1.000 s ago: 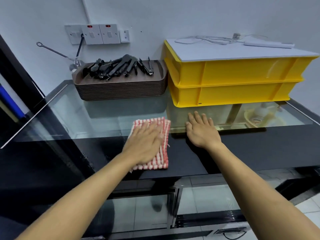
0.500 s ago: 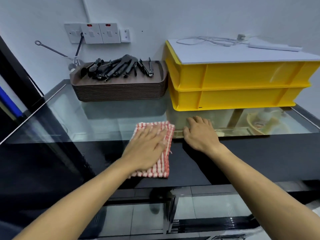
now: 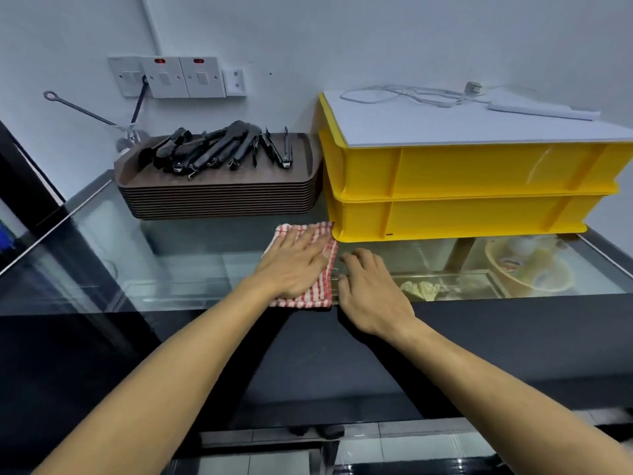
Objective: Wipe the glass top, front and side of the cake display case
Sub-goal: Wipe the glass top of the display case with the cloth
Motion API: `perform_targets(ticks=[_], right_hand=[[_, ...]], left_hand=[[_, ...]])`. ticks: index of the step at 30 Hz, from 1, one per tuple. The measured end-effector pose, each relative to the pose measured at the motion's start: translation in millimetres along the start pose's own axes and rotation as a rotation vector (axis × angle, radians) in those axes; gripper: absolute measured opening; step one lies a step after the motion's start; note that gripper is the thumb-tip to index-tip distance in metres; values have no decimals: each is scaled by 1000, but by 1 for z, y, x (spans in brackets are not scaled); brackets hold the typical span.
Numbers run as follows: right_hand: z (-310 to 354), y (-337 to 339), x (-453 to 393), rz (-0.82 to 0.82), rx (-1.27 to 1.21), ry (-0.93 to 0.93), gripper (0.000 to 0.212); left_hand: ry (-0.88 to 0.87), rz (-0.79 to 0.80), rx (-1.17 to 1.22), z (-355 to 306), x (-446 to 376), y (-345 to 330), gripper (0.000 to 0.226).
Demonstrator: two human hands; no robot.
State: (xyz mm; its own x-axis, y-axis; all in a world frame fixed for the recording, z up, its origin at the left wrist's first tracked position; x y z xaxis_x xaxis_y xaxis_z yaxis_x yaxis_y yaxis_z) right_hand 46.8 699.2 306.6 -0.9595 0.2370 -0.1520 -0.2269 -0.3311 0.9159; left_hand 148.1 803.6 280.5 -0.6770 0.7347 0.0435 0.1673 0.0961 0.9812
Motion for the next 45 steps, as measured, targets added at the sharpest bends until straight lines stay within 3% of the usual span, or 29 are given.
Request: perform_targets(ticks=[2,6,10,14,19,24,29,34,40,45], right_hand=[[1,2,1,-18,2,17,38],[4,5,2,-29,5,21,38],[3,2,3,-16,2,22,38],[0,-1,1,13,65,-10,50],[-2,-7,2,59,93,-31,68],[-3,-6,1,73,96,-53,57],[-6,-13,0,127,91,-77,60],[-5,-18,-3,184,141,-69,64],[-5,-19,-4,210,168,-73,65],[-5,-20,-3,209,170,-80,65]], left_hand=[[-12,-5,2,6,1,0,56],[147,-36,4,22,-7,12,58],[27,-25,-39,-3,-3,0,58],[246,-27,13,38,-7,14,60],[44,-17,-12,4,-8,3,58],[232,-22,21,25,-12,15,60],[61,-16,-21,-5,1,-2,59],[248,-34,8,50,-1,17,60],[54,-12,-14,21,2,6,57],[197,-18,9,41,-3,16,60]])
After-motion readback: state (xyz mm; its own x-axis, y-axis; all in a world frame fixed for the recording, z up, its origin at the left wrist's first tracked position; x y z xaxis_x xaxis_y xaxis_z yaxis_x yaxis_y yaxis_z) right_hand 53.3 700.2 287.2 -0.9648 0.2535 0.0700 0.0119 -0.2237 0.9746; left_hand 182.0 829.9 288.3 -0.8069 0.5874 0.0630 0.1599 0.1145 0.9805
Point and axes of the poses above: each hand's wrist, its own x-axis away from the middle knuckle, its own y-axis out of the back of the hand, z = x × y, the point moved 10 cm from there along -x, towards the middle knuckle, and after that the axes turned 13 degrees about -y, right-handed, at the moved point
